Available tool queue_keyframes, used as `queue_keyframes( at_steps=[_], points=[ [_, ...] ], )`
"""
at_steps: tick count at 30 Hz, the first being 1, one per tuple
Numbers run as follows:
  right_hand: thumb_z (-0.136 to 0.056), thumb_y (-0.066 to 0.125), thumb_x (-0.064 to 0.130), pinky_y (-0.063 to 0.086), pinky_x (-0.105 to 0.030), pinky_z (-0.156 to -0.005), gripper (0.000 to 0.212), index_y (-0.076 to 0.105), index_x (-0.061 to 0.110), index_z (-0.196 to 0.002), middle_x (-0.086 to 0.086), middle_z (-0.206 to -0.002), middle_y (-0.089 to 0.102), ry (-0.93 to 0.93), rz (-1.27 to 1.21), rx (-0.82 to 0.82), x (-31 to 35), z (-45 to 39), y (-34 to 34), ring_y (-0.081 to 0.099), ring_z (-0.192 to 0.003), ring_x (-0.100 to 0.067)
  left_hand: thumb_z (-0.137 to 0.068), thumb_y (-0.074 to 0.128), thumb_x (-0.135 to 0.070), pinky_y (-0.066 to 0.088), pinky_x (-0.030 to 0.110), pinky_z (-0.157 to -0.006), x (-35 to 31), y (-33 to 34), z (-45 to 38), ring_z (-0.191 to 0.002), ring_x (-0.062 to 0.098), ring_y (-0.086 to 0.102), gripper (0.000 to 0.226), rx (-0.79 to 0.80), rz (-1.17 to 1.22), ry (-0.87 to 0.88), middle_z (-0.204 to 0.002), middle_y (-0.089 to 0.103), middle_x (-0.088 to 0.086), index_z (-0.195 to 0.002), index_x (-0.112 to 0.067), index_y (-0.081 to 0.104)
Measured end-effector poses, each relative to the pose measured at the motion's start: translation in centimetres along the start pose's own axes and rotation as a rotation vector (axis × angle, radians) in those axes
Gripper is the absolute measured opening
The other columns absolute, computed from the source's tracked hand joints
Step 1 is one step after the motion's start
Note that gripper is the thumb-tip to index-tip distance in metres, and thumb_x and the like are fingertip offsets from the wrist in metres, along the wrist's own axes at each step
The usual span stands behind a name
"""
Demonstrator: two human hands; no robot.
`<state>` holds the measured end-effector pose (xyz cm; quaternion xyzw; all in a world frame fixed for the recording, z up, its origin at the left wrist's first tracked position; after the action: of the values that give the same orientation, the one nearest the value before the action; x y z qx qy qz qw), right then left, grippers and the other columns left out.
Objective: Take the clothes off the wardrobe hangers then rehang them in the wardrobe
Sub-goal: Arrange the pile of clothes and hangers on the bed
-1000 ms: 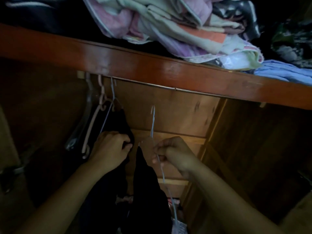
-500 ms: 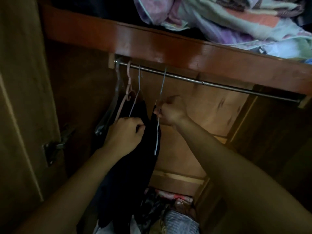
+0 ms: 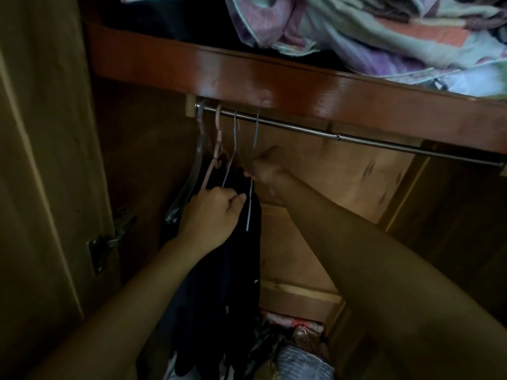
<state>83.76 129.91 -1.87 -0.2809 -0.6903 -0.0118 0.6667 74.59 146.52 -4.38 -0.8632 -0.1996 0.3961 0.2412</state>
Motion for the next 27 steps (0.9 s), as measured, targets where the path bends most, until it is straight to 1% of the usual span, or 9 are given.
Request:
queue_keyframes(
  at_steps=[2,4,7,10,14,17,20,23,27],
  points=[
    [-0.086,0.067,0.0,0.062,-0.044,-0.076,0.003,0.069,-0.002,-0.085,-0.017,-0.088,0.071,0.04,0.01,0.04,-1.6,-0.5,0.7,0.073,-0.08,-0.024,-0.098,0.054,-0.036,0.039,0.029,-0.048,0.1,0.0,0.2,-0.052,0.015,0.055,0.046,0.009,0.011,-0.01,-0.054,0.056,0.0,-0.059,-0.011,0.055],
    [-0.088,0.067,0.001,0.058,-0.024,-0.057,0.021,0.064,0.004,-0.068,-0.01,-0.07,0.067,0.066,0.068,0.068,-2.7,-0.8,1.1,0.067,-0.057,-0.008,-0.096,0.058,-0.038,0.049,0.031,-0.055,0.1,0.1,0.4,-0.063,0.013,0.062,0.033,0.042,-0.023,-0.017,-0.066,0.067,-0.002,-0.073,-0.016,0.068],
    [-0.088,0.067,0.001,0.05,-0.017,-0.046,0.024,0.064,0.008,-0.066,-0.005,-0.063,0.065,0.044,0.103,0.093,-3.1,-0.9,1.5,0.062,-0.044,-0.004,-0.091,0.065,-0.038,0.055,0.033,-0.065,0.1,0.4,0.6,-0.076,0.012,0.066,0.018,0.07,-0.069,-0.024,-0.083,0.072,-0.005,-0.092,-0.022,0.074],
    [-0.095,0.06,0.0,0.049,-0.015,-0.045,0.025,0.062,0.009,-0.072,-0.006,-0.069,0.063,0.034,0.053,0.158,-3.0,-0.5,1.9,0.063,-0.047,-0.006,-0.089,0.069,-0.035,0.054,0.029,-0.067,0.0,0.9,0.6,-0.082,0.012,0.066,0.017,0.077,-0.113,-0.022,-0.092,0.072,-0.005,-0.101,-0.024,0.073],
    [-0.1,0.052,0.007,0.055,-0.026,-0.055,0.028,0.06,0.008,-0.074,-0.01,-0.074,0.063,0.074,-0.054,0.172,-3.3,1.0,1.3,0.062,-0.061,-0.017,-0.087,0.072,-0.029,0.049,0.025,-0.067,-0.5,1.2,0.9,-0.085,0.015,0.064,0.02,0.036,-0.155,0.033,-0.093,0.072,-0.001,-0.106,-0.022,0.073],
    [-0.1,0.052,0.007,0.051,-0.02,-0.044,0.026,0.059,0.009,-0.075,-0.009,-0.071,0.062,0.069,0.054,0.175,-3.7,3.0,-0.7,0.06,-0.055,-0.014,-0.081,0.076,-0.025,0.04,0.031,-0.07,-1.9,1.3,1.0,-0.088,0.024,0.056,0.02,-0.031,-0.284,0.16,-0.083,0.067,0.003,-0.099,-0.018,0.074],
    [-0.096,0.056,0.006,0.051,-0.022,-0.052,0.016,0.065,0.008,-0.084,-0.011,-0.078,0.067,0.03,0.249,0.268,-4.3,5.6,-2.9,0.063,-0.062,-0.015,-0.079,0.078,-0.028,0.041,0.035,-0.071,-3.3,1.7,0.8,-0.088,0.027,0.053,0.021,-0.061,-0.368,0.222,-0.083,0.064,0.005,-0.097,-0.017,0.073],
    [-0.091,0.065,0.009,0.051,-0.024,-0.063,0.012,0.072,0.004,-0.099,-0.01,-0.086,0.07,-0.052,0.418,0.338,-5.2,8.3,-5.7,0.064,-0.076,-0.016,-0.084,0.073,-0.034,0.038,0.028,-0.062,-4.1,3.3,0.4,-0.088,0.019,0.055,0.023,0.073,-0.248,0.186,-0.093,0.063,0.001,-0.103,-0.02,0.07],
    [-0.087,0.067,0.015,0.048,-0.014,-0.066,0.008,0.074,0.014,-0.091,0.008,-0.084,0.066,-0.145,0.576,0.36,-7.0,11.6,-9.7,0.061,-0.082,-0.007,-0.087,0.069,-0.044,0.043,0.026,-0.063,-5.3,6.5,0.6,-0.087,0.011,0.057,0.032,0.294,-0.178,0.137,-0.106,0.063,-0.007,-0.114,-0.028,0.066]
  ],
)
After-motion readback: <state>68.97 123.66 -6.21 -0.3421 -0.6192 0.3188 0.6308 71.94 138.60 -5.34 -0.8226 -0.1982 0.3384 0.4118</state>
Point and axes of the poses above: each hand's wrist, its own z-axis away from the middle knuckle, its own y-axis out of the palm, x = y × z, the point moved 6 cm from there along -z, towards the middle knuckle
